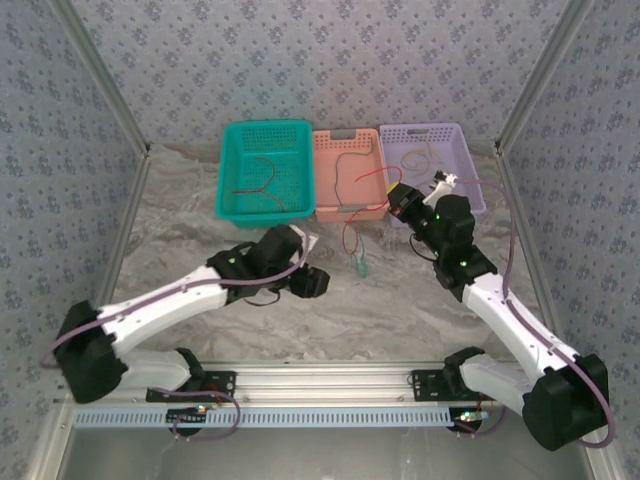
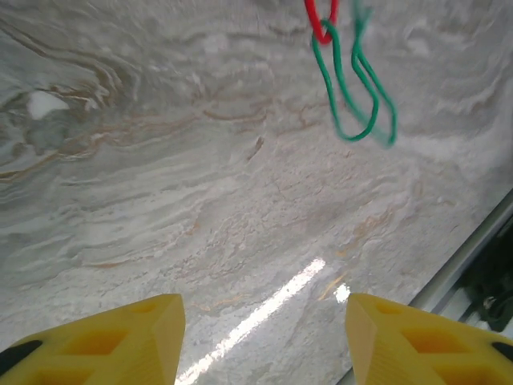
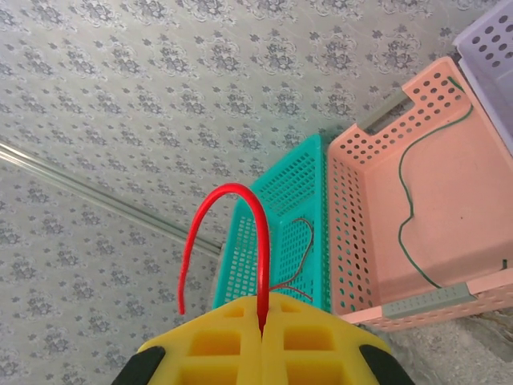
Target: Untangle the cables
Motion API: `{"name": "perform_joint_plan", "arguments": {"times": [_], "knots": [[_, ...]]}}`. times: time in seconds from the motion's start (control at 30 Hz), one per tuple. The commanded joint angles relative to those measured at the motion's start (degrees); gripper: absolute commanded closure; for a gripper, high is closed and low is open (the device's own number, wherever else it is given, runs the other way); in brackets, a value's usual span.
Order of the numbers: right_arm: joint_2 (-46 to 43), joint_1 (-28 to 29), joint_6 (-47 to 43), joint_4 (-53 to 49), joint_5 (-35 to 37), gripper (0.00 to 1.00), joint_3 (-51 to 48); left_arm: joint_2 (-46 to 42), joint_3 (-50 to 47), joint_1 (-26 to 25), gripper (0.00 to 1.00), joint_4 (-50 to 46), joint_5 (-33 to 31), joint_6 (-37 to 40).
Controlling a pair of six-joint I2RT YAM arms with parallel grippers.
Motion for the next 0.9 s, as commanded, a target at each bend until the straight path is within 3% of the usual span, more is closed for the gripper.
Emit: {"name": "perform_joint_plan", "arguments": {"times": [0.0, 0.17, 0.37, 0.57, 0.87], "knots": [[-1.4, 0.7, -1.7, -0.1, 0.4, 1.00, -0.7, -6.8, -2.3, 1.7, 0.43, 1.2, -3.1, -6.6], [-2.6, 0.9, -1.8, 0.3, 0.2, 1.00, -3.6, -11.3, -3.9, 5.0, 0.42, 3.0, -1.3, -10.6], [-3.2, 0.9, 1.4, 2.5, -1.0, 1.00, -6.6, -8.0, -6.4, 5.5, 0.43, 9.9, 1.4, -11.5], [-4.1, 0.8, 1.4, 1.2, -3.4, 1.00, -7.3, -4.6, -10.4, 6.3, 0.43, 20.1, 2.4, -18.8], [-5.4, 0.6, 5.5, -1.3, -4.2, 1.00, -8.1, 0.6, -10.0, 2.3, 0.41, 25.6, 1.0, -13.0]]}}
